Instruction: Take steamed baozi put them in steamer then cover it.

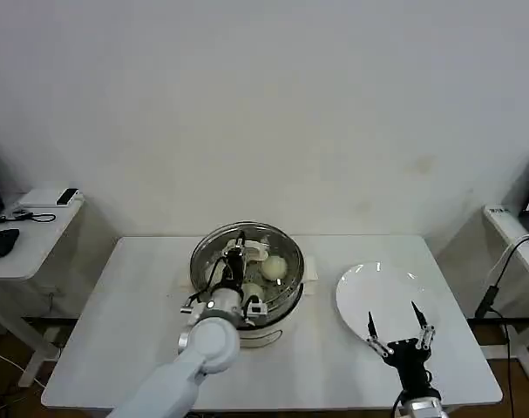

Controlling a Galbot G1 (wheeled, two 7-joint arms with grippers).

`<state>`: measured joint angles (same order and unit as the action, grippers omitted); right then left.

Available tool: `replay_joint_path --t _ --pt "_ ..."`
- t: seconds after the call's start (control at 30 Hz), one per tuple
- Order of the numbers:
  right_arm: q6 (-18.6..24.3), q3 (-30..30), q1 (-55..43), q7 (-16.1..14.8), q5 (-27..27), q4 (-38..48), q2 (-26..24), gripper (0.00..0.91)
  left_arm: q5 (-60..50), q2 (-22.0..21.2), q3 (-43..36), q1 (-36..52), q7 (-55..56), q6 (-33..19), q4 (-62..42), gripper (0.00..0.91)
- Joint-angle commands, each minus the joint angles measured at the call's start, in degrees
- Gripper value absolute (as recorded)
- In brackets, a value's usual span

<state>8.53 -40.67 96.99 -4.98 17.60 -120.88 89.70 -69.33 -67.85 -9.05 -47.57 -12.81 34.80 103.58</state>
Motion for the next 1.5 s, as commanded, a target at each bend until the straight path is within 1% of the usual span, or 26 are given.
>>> replay_joint_path --t 0.03,0.5,0.53,0.73,0.93,1.17,1.37,1.5 --pt "0.1 0.3 0.0 0.0 0.2 0.3 0.1 0.907 -0.1 -0.3 -0.5 -0.4 -0.2 0.1 0.0 0.000" --pt "0.1 0.7 0.1 -0.1 0.6 0.3 0.2 0.907 -0.1 -0.5 -0.2 -0.8 0.0 -0.1 -0.3 0.000" --pt "0.1 0.7 0.1 -0.1 0.6 0.4 0.2 0.907 0.0 -0.6 -0.1 -0.9 0.2 -0.2 -0.3 0.907" --pt "0.1 0.8 0.0 -0.1 0.7 0.3 0.1 0.907 0.1 -0.4 0.6 -1.6 0.7 -0.2 0.9 0.907" --pt "0.0 0.9 0.1 0.0 0.7 0.4 0.0 0.907 0.6 1.7 2.2 -4.4 0.7 -0.5 4.8 0.907" --pt "0.0 1.6 0.4 0.1 1.4 0.3 0.0 0.907 0.8 4.0 4.1 -10.8 1.2 -1.3 11.6 0.907" --pt "0.0 1.7 0.7 0.3 1.4 0.4 -0.2 0.907 4.0 6.1 5.1 -15.6 2.3 -1.9 17.7 0.907" --pt "0.2 1.7 0.9 0.9 0.5 1.0 -1.1 0.907 7.1 6.5 7.1 -19.8 4.6 -3.9 21.4 0.907"
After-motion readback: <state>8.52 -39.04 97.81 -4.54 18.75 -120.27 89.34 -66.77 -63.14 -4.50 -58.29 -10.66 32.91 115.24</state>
